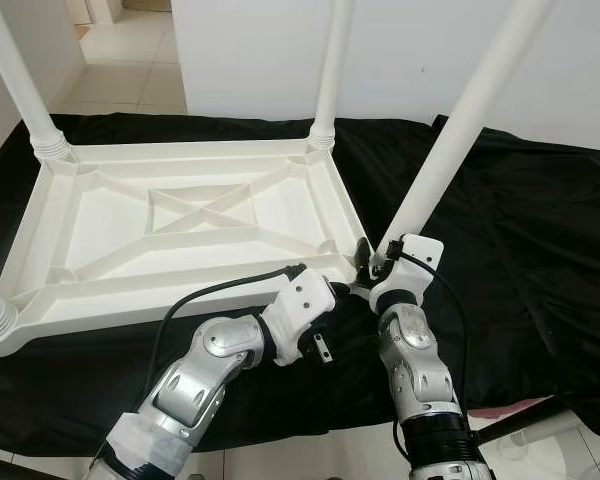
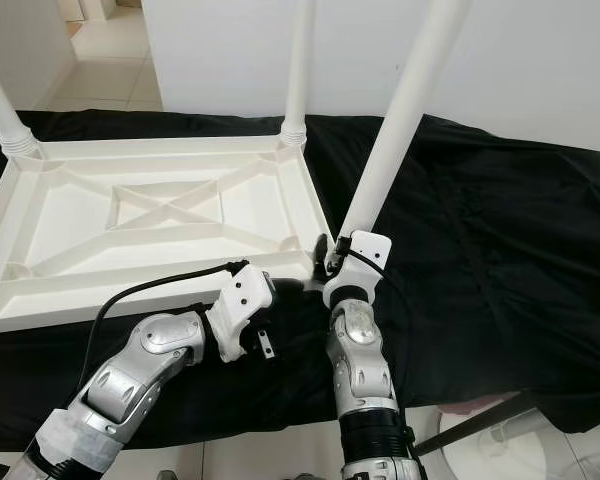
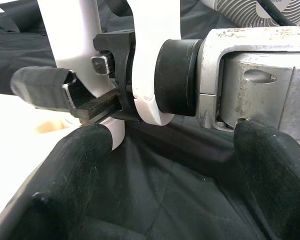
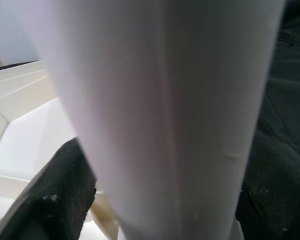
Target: Building children table
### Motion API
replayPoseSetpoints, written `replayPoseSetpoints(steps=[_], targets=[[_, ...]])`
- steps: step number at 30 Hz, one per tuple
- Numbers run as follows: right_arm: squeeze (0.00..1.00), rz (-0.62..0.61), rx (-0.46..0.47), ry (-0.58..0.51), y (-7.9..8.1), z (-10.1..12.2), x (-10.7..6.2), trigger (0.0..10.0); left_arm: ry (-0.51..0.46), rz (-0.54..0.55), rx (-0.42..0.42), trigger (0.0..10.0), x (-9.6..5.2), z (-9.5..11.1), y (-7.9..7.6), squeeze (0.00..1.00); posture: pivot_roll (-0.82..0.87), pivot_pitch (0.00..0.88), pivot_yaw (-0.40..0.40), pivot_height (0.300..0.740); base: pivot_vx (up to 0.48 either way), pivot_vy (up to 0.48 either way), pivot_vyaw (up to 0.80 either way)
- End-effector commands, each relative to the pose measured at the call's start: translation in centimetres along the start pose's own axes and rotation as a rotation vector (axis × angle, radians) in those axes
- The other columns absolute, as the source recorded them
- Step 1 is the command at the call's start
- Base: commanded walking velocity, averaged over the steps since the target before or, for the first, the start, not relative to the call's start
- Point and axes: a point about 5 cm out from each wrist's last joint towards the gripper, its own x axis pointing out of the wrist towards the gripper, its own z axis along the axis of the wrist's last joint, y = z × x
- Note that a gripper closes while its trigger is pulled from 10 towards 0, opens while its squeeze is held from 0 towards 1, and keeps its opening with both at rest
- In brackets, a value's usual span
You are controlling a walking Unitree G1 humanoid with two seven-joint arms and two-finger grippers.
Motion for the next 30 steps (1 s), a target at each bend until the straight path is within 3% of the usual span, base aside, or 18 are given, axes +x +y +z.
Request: replayPoseSetpoints(steps=[1, 2, 3, 7, 8, 11, 17, 19, 25, 30], targets=[[1.00, -0.005, 0.013, 0.011, -0.1, -0.1, -0.2, 10.0, -0.005, -0.015, 0.005, 10.0, 0.5, 0.1, -0.4, 0.00, -0.05, 0.084, -0.059, 0.740, 0.000, 0.000, 0.00], [1.00, -0.005, 0.013, 0.011, -0.1, -0.1, -0.2, 10.0, -0.005, -0.015, 0.005, 10.0, 0.5, 0.1, -0.4, 0.00, -0.05, 0.084, -0.059, 0.740, 0.000, 0.000, 0.00], [0.23, 0.058, -0.022, 0.005, -0.9, 0.0, -0.5, 10.0, -0.004, -0.018, 0.004, 10.0, 0.5, 0.0, -0.4, 0.00, -0.06, 0.086, -0.059, 0.740, 0.000, 0.000, 0.00], [0.23, 0.104, -0.036, 0.003, -1.3, 0.1, -0.8, 10.0, -0.004, -0.019, 0.005, 10.0, 0.5, 0.0, -0.4, 0.00, -0.06, 0.086, -0.059, 0.740, 0.000, 0.000, 0.00], [0.00, 0.165, -0.053, 0.010, -2.0, 0.1, -0.9, 10.0, -0.004, -0.016, 0.005, 10.0, 0.5, 0.0, -0.3, 0.00, -0.07, 0.086, -0.062, 0.740, 0.000, 0.000, 0.00], [0.00, 0.280, -0.098, 0.018, -3.7, 0.3, -0.9, 10.0, -0.005, -0.012, 0.005, 10.0, 0.5, 0.0, -0.1, 0.00, -0.07, 0.084, -0.063, 0.740, 0.000, 0.000, 0.00], [0.00, 0.379, -0.174, 0.032, -5.8, 1.0, 0.0, 10.0, -0.005, -0.015, 0.006, 10.0, 0.3, 0.0, -0.1, 0.00, -0.06, 0.082, -0.066, 0.740, 0.000, 0.000, 0.00], [0.00, 0.382, -0.178, 0.036, -5.8, 1.0, 0.1, 10.0, -0.005, -0.016, 0.005, 10.0, 0.3, 0.0, -0.1, 0.00, -0.06, 0.082, -0.066, 0.740, 0.000, 0.000, 0.00], [0.00, 0.554, -0.238, 0.029, -5.2, 1.4, 0.9, 10.0, 0.001, -0.022, 0.005, 10.0, -0.1, -0.1, -0.2, 0.00, -0.05, 0.077, -0.064, 0.740, 0.000, 0.000, 0.00], [0.00, 0.586, -0.265, 0.023, -5.2, 1.6, 1.5, 10.0, 0.003, -0.024, 0.007, 10.0, -0.1, -0.1, -0.2, 0.00, -0.04, 0.071, -0.063, 0.740, 0.000, 0.000, 0.00]])
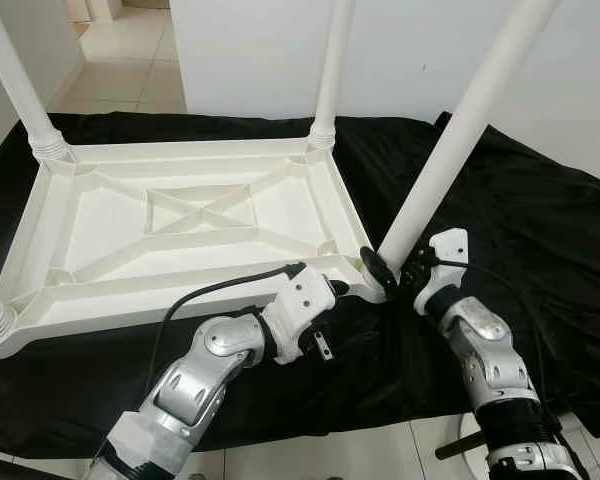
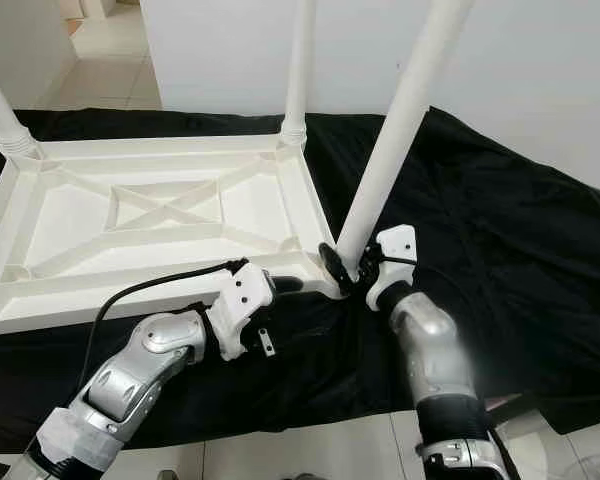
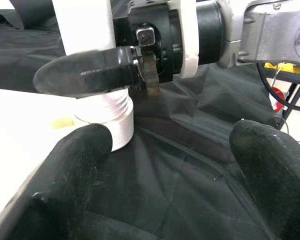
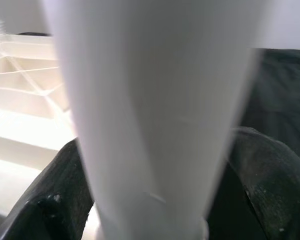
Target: Building children table
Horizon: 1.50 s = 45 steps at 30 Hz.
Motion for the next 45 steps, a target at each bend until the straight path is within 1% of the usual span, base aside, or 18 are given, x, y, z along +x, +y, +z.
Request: replayPoseSetpoints(steps=[1, 2, 3, 4, 5, 7, 8, 9, 10, 19, 20, 23, 24, 32, 35, 37, 43, 45], targets=[[0.00, 0.010, -0.009, 0.013, -0.2, -0.3, -0.2, 10.0, 0.001, -0.025, 0.001, 10.0, -0.1, 0.0, -0.3, 0.00, -0.04, 0.071, -0.063, 0.740, 0.000, 0.000, 0.00], [0.00, 0.026, -0.019, 0.012, -0.3, -0.2, 0.1, 9.9, 0.002, -0.025, 0.002, 10.0, -0.1, 0.0, -0.3, 0.00, -0.03, 0.067, -0.062, 0.740, 0.000, 0.000, 0.00], [0.00, 0.035, -0.025, 0.008, -0.5, 0.0, 0.4, 8.3, 0.003, -0.025, 0.004, 10.0, -0.1, 0.0, -0.2, 0.00, -0.03, 0.063, -0.063, 0.740, 0.000, 0.000, 0.00], [0.00, 0.035, -0.025, 0.008, -0.5, 0.0, 0.4, 8.3, 0.003, -0.025, 0.004, 10.0, -0.1, 0.0, -0.2, 0.00, -0.03, 0.063, -0.063, 0.740, 0.000, 0.000, 0.00], [0.00, 0.046, -0.030, 0.006, -0.6, 0.0, 0.6, 4.7, 0.004, -0.025, 0.008, 10.0, -0.1, 0.0, -0.2, 0.00, -0.03, 0.057, -0.065, 0.740, 0.000, 0.000, 0.00], [0.00, 0.052, -0.033, 0.006, -0.7, 0.1, 0.7, 4.7, 0.005, -0.025, 0.010, 10.0, -0.1, 0.0, -0.1, 0.00, -0.03, 0.057, -0.065, 0.740, 0.000, 0.000, 0.00], [0.00, 0.057, -0.028, 0.008, -0.7, 0.0, 0.8, 2.8, 0.005, -0.024, 0.012, 10.0, 0.0, 0.0, -0.1, 0.00, -0.03, 0.054, -0.067, 0.740, 0.000, 0.000, 0.00], [0.00, 0.057, -0.028, 0.008, -0.7, 0.0, 0.8, 2.8, 0.005, -0.024, 0.012, 10.0, 0.0, 0.0, -0.1, 0.00, -0.03, 0.054, -0.067, 0.740, 0.000, 0.000, 0.00], [0.00, 0.063, -0.026, 0.014, -0.6, -0.2, 0.8, 0.0, 0.004, -0.024, 0.014, 10.0, 0.0, 0.0, -0.1, 0.00, -0.03, 0.052, -0.068, 0.740, 0.000, 0.000, 0.00], [0.00, 0.062, -0.015, 0.049, -0.5, -1.5, -0.1, 0.0, 0.002, -0.026, 0.014, 10.0, 0.2, 0.0, -0.3, 0.00, -0.03, 0.046, -0.076, 0.740, 0.000, 0.000, 0.00], [0.00, 0.050, -0.008, 0.049, -0.5, -1.6, -0.2, 8.7, 0.002, -0.028, 0.014, 10.0, 0.3, 0.0, -0.3, 0.00, -0.04, 0.045, -0.076, 0.740, 0.000, 0.000, 0.00], [0.00, 0.039, 0.000, 0.047, -0.5, -1.6, -0.2, 8.7, 0.001, -0.029, 0.014, 10.0, 0.3, 0.0, -0.4, 0.00, -0.04, 0.045, -0.076, 0.740, 0.000, 0.000, 0.00], [0.00, 0.024, 0.025, 0.030, -0.4, -1.4, -0.2, 10.0, 0.001, -0.030, 0.013, 10.0, 0.3, 0.0, -0.4, 0.00, -0.04, 0.045, -0.078, 0.740, 0.000, 0.000, 0.00], [0.00, -0.071, 0.058, -0.024, 0.2, -0.5, -0.1, 10.0, 0.000, -0.033, 0.011, 10.0, 0.4, 0.0, -0.5, 0.00, -0.04, 0.046, -0.081, 0.740, 0.000, 0.000, 0.00], [0.00, -0.164, 0.051, -0.024, 0.5, -0.3, 0.0, 10.0, 0.000, -0.035, 0.009, 10.0, 0.4, 0.0, -0.6, 0.00, -0.04, 0.048, -0.084, 0.740, 0.000, 0.000, 0.00], [0.00, -0.290, 0.084, 0.002, 0.7, -0.5, 0.2, 10.0, 0.001, -0.035, 0.007, 10.0, 0.4, -0.1, -0.7, 0.00, -0.04, 0.050, -0.087, 0.740, 0.000, 0.000, 0.00], [0.00, -0.402, 0.115, 0.013, 1.5, -0.7, 0.4, 10.0, 0.002, -0.036, 0.006, 10.0, 0.4, -0.1, -0.8, 0.00, -0.04, 0.050, -0.089, 0.740, 0.000, 0.000, 0.00], [0.00, -0.534, 0.142, 0.002, 2.5, -0.6, 0.5, 10.0, 0.002, -0.036, 0.004, 10.0, 0.4, -0.2, -0.9, 0.00, -0.03, 0.050, -0.093, 0.740, 0.000, 0.000, 0.00]])
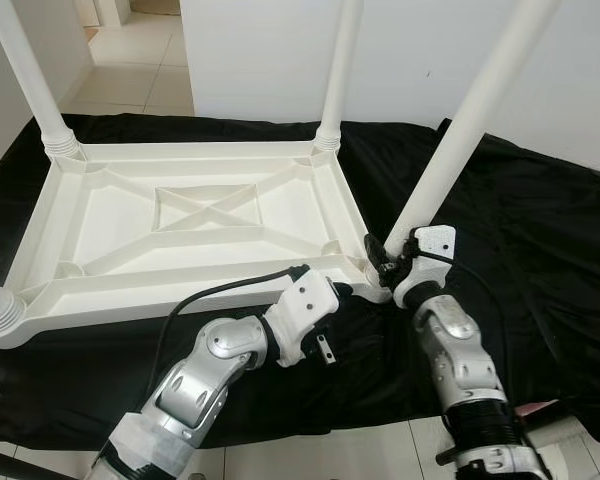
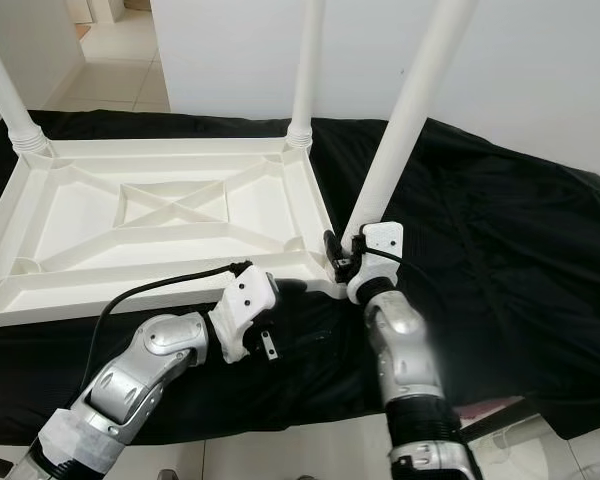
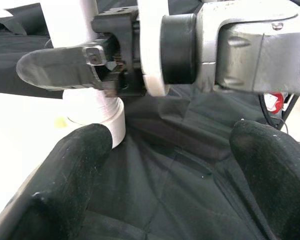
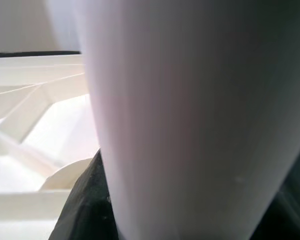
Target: Building children table
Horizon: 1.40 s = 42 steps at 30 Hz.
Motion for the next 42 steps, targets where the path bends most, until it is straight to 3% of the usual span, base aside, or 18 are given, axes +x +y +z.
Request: replayPoseSetpoints(steps=[1, 6, 12, 17, 18, 19, 20, 27, 28, 29, 30, 41, 42], targets=[[0.00, -0.123, 0.036, 0.017, -0.5, -0.5, -0.5, 10.0, 0.003, -0.018, 0.005, 10.0, 0.1, -0.1, -0.4, 0.00, -0.03, 0.050, -0.093, 0.740, 0.000, 0.000, 0.00], [0.00, -0.322, 0.092, -0.003, 1.0, -0.4, -0.9, 10.0, 0.003, -0.017, 0.001, 10.0, 0.1, -0.2, -0.6, 0.00, -0.03, 0.046, -0.096, 0.740, 0.000, 0.000, 0.00], [0.00, -0.346, 0.115, 0.007, 1.7, -0.3, -0.9, 10.0, 0.003, -0.018, 0.000, 10.0, 0.1, -0.2, -0.6, 0.00, -0.03, 0.045, -0.096, 0.740, 0.000, 0.000, 0.00], [0.00, -0.292, 0.087, 0.016, 2.0, 0.0, -0.7, 10.0, 0.001, -0.014, 0.007, 10.0, 0.3, -0.1, -0.4, 0.00, -0.03, 0.038, -0.101, 0.740, 0.000, 0.000, 0.00], [0.25, -0.296, 0.077, 0.008, 1.9, 0.1, -0.8, 10.0, 0.000, -0.013, 0.006, 10.0, 0.3, -0.1, -0.4, 0.00, -0.03, 0.036, -0.105, 0.740, 0.000, 0.000, 0.00], [0.25, -0.296, 0.077, 0.008, 1.9, 0.1, -0.8, 10.0, 0.000, -0.013, 0.006, 10.0, 0.3, -0.1, -0.4, 0.00, -0.03, 0.036, -0.105, 0.740, 0.000, 0.000, 0.00], [1.00, -0.302, 0.072, 0.001, 1.8, 0.2, -0.8, 10.0, 0.000, -0.013, 0.005, 10.0, 0.3, -0.1, -0.4, 0.00, -0.03, 0.036, -0.105, 0.740, 0.000, 0.000, 0.00], [1.00, -0.255, 0.095, -0.042, 1.3, 0.7, -1.2, 10.0, -0.001, -0.006, 0.006, 10.0, 0.3, -0.1, -0.4, 0.00, -0.03, 0.036, -0.109, 0.740, 0.000, 0.000, 0.00], [0.85, -0.224, 0.093, -0.044, 1.0, 0.6, -1.5, 10.0, 0.000, -0.004, 0.006, 10.0, 0.2, -0.1, -0.4, 0.00, -0.02, 0.037, -0.110, 0.740, 0.000, 0.000, 0.00], [0.85, -0.206, 0.086, -0.043, 0.9, 0.5, -1.7, 10.0, 0.000, -0.003, 0.006, 10.0, 0.2, -0.1, -0.4, 0.00, -0.02, 0.037, -0.110, 0.740, 0.000, 0.000, 0.00], [0.00, -0.185, 0.069, -0.049, 0.6, 0.5, -1.9, 10.0, 0.001, -0.001, 0.006, 10.0, 0.2, -0.2, -0.4, 0.00, -0.02, 0.038, -0.108, 0.740, 0.000, 0.000, 0.00], [0.00, 0.015, 0.011, -0.061, -1.3, 0.1, -2.3, 10.0, 0.005, -0.002, 0.015, 10.0, 0.0, -0.1, -0.1, 0.00, -0.03, 0.039, -0.088, 0.740, 0.000, 0.000, 0.00], [0.00, 0.078, -0.001, -0.064, -1.8, 0.1, -2.0, 10.0, 0.007, -0.005, 0.019, 10.0, 0.1, -0.1, 0.0, 0.00, -0.04, 0.040, -0.080, 0.740, 0.000, 0.000, 0.00]])
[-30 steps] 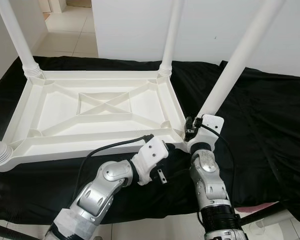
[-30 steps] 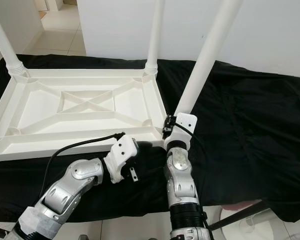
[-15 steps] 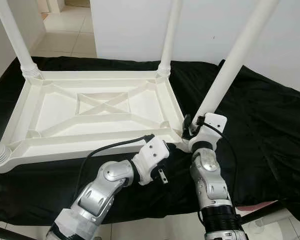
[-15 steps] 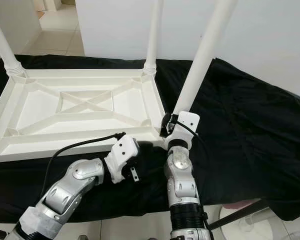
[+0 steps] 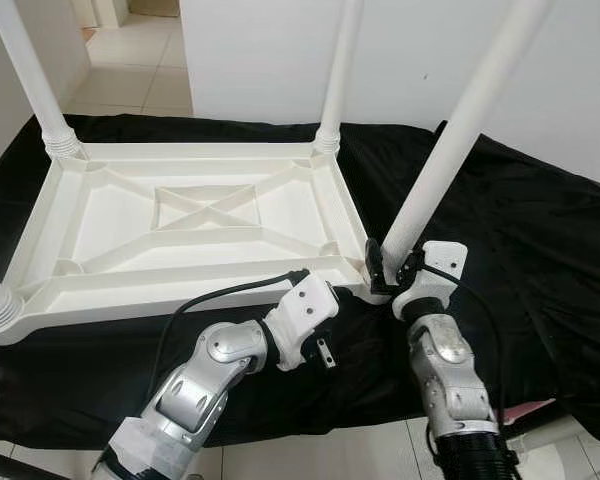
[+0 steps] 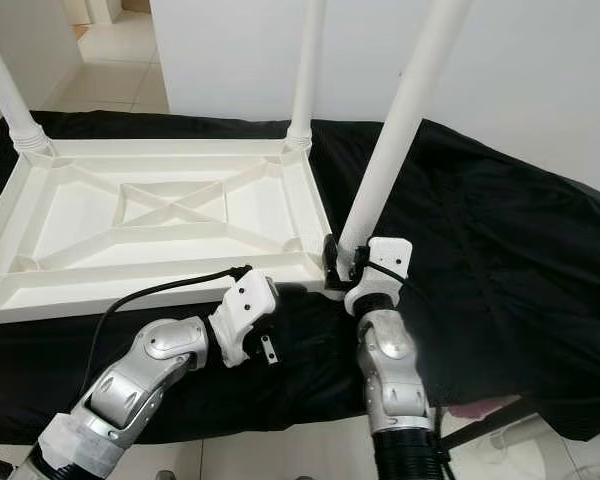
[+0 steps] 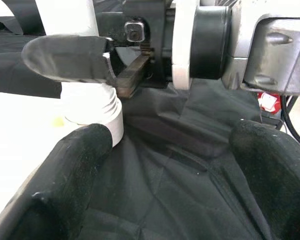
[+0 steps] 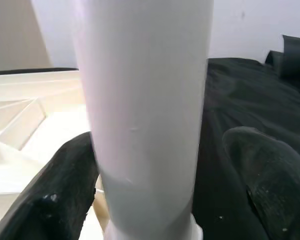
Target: Building children table
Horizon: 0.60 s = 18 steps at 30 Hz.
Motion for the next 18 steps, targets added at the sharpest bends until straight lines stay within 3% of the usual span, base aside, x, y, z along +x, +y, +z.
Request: replayPoseSetpoints(steps=[1, 2, 10, 11, 12, 13, 14, 18], targets=[[0.00, 0.032, 0.005, 0.000, -0.6, -0.2, 0.1, 10.0, 0.005, -0.008, 0.021, 10.0, 0.2, 0.1, 0.1, 0.00, -0.04, 0.040, -0.080, 0.740, 0.000, 0.000, 0.00], [0.00, 0.107, -0.016, 0.001, -1.0, -0.1, 0.5, 10.0, 0.007, -0.011, 0.023, 10.0, 0.2, 0.1, 0.1, 0.00, -0.04, 0.041, -0.075, 0.740, 0.000, 0.000, 0.00], [0.00, 0.283, -0.077, 0.038, -1.1, -0.3, 1.5, 9.8, 0.009, -0.012, 0.027, 10.0, 0.3, 0.2, 0.3, 0.00, -0.04, 0.050, -0.066, 0.740, 0.000, 0.000, 0.00], [0.00, 0.303, -0.087, 0.049, -1.0, -0.4, 1.6, 8.2, 0.011, -0.011, 0.030, 10.0, 0.3, 0.2, 0.3, 0.00, -0.04, 0.050, -0.066, 0.740, 0.000, 0.000, 0.00], [0.00, 0.321, -0.094, 0.062, -1.0, -0.6, 1.7, 4.7, 0.011, -0.009, 0.030, 10.0, 0.3, 0.2, 0.4, 0.00, -0.04, 0.054, -0.067, 0.740, 0.000, 0.000, 0.00], [0.00, 0.335, -0.098, 0.070, -1.0, -0.7, 1.8, 4.7, 0.012, -0.008, 0.031, 10.0, 0.2, 0.2, 0.4, 0.00, -0.04, 0.054, -0.067, 0.740, 0.000, 0.000, 0.00], [0.00, 0.350, -0.104, 0.082, -1.0, -0.9, 1.9, 0.0, 0.011, -0.002, 0.032, 10.0, 0.2, 0.2, 0.5, 0.00, -0.03, 0.056, -0.071, 0.740, 0.000, 0.000, 0.00], [0.00, 0.378, -0.113, 0.099, -1.3, -1.2, 1.9, 0.0, 0.011, 0.007, 0.032, 10.0, 0.1, 0.3, 0.5, 0.00, -0.03, 0.058, -0.075, 0.740, 0.000, 0.000, 0.00]])
